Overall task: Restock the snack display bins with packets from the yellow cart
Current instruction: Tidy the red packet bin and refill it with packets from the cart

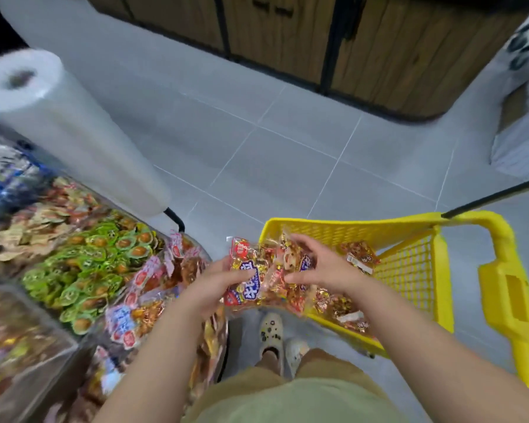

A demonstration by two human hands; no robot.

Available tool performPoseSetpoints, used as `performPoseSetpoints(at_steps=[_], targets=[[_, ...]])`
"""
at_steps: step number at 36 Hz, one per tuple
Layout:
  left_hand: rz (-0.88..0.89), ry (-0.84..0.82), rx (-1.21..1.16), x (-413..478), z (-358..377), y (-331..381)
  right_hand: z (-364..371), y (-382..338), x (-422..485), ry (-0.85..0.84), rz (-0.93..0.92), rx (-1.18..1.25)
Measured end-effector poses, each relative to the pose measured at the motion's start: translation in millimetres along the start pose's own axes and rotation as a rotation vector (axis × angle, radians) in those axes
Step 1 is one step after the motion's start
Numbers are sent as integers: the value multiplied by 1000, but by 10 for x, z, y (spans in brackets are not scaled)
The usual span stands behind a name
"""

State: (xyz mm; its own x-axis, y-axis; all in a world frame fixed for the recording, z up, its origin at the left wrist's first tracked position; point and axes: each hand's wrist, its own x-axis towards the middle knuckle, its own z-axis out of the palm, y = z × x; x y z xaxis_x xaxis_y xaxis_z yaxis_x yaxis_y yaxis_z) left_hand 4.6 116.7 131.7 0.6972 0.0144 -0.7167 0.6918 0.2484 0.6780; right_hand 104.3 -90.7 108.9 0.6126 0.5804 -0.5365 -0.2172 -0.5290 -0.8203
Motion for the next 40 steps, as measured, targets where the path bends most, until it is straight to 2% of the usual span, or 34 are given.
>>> performPoseSetpoints(at_steps=[4, 6, 9, 13, 16, 21, 29, 35, 38, 40], targets=[[39, 202, 22, -287, -76, -216, 160, -78, 34, 85, 9, -206], [48, 313, -30, -446, -154, -347, 264, -115, 16, 56, -12, -178], [45, 443, -125, -746, -272, -579, 462, -192, -30, -88, 22, -80], [26, 590, -336, -1179, -437, -951, 840, -317, -109, -387, 214, 285], [33, 698, -438, -1514, -567, -1184, 1177, -406, -182, -478, 232, 319], [110, 857, -527, -2003, -846, -1509, 1796, -625, -215, -433, 238, 417], [220, 1016, -617, -2808, -1501, -1923, 2879, -1043, -230, -407, 225, 635], [298, 1055, -634, -3333, -2187, -2192, 3722, -1426, -260, -311, 246, 653], [345, 1061, -686, -3499, -2516, -2276, 3992, -1660, -233, -324, 286, 702], [347, 1055, -686, -3577, -2704, -2303, 4107, -1819, -245, -400, 281, 705]])
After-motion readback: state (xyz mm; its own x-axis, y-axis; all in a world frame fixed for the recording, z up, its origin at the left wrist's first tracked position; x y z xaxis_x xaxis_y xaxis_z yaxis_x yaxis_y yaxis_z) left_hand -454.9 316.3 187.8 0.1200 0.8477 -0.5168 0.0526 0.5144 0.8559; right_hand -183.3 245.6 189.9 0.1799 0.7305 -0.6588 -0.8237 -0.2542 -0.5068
